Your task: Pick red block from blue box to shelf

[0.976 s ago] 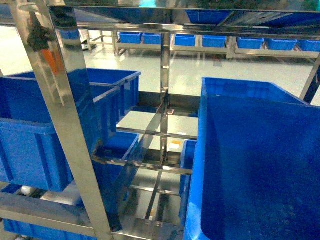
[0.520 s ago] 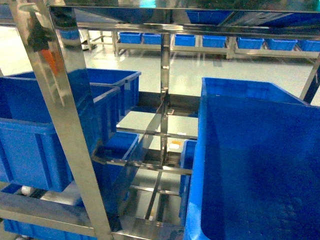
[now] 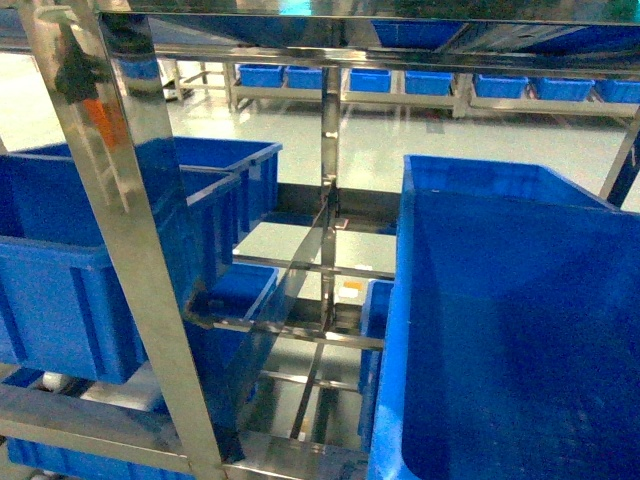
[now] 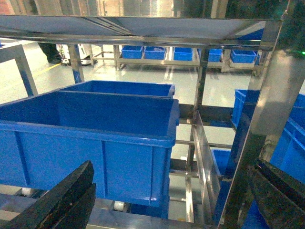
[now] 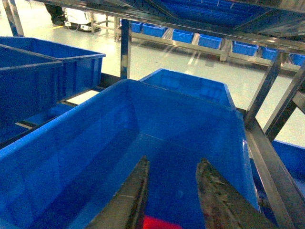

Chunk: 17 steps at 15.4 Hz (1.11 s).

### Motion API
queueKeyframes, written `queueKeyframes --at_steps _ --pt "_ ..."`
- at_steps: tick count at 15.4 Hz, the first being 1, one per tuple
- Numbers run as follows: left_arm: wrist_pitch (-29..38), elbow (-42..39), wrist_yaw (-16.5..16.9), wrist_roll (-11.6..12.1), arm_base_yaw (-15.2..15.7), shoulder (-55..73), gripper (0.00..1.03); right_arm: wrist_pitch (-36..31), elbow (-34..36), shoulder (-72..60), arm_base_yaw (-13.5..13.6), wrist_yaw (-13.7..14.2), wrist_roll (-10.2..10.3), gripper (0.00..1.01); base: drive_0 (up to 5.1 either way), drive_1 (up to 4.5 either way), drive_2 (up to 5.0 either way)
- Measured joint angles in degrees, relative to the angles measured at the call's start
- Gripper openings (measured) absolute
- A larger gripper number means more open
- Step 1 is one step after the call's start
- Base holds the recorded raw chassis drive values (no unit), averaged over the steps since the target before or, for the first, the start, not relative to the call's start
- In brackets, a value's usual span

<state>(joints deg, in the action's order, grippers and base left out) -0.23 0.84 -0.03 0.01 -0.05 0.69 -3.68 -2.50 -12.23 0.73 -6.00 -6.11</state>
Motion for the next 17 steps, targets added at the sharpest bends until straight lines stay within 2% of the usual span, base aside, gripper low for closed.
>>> queueKeyframes --at_steps 2,6,7,8,11,14,15,17 --pt "0.00 0.00 -0.02 0.00 0.00 0.00 0.98 0.00 0.00 0.00 0.00 0.00 0.00 0.05 0.0 0.00 0.0" --pt "0.00 0.00 -0.02 0.00 0.00 0.00 0.98 0.00 0.00 0.00 0.00 0.00 -0.17 0.02 0.0 0.00 0.0" --pt "0.00 0.00 -0.02 0.00 0.00 0.00 0.98 0.00 0.00 0.00 0.00 0.00 -0.20 0.06 0.0 0.00 0.0" --pt "0.00 0.00 -0.02 0.00 0.00 0.00 0.98 0.00 0.00 0.00 0.00 0.00 -0.20 0.16 0.0 0.00 0.0" --pt "0.00 0.00 0.00 0.00 0.00 0.00 0.98 0.00 0.00 0.00 0.00 0.00 -0.20 0.58 0.0 0.00 0.0" --pt "0.00 0.00 0.00 0.00 0.00 0.00 0.98 0.00 0.00 0.00 0.00 0.00 -0.20 0.93 0.0 0.00 0.0" --pt "0.00 0.00 0.00 0.00 0.00 0.00 0.98 0.00 0.00 0.00 0.00 0.00 -0.17 1.00 0.0 0.00 0.0" --pt "0.00 0.00 0.00 0.00 0.00 0.00 0.98 0.00 0.00 0.00 0.00 0.00 -0.17 0.98 0.0 0.00 0.0"
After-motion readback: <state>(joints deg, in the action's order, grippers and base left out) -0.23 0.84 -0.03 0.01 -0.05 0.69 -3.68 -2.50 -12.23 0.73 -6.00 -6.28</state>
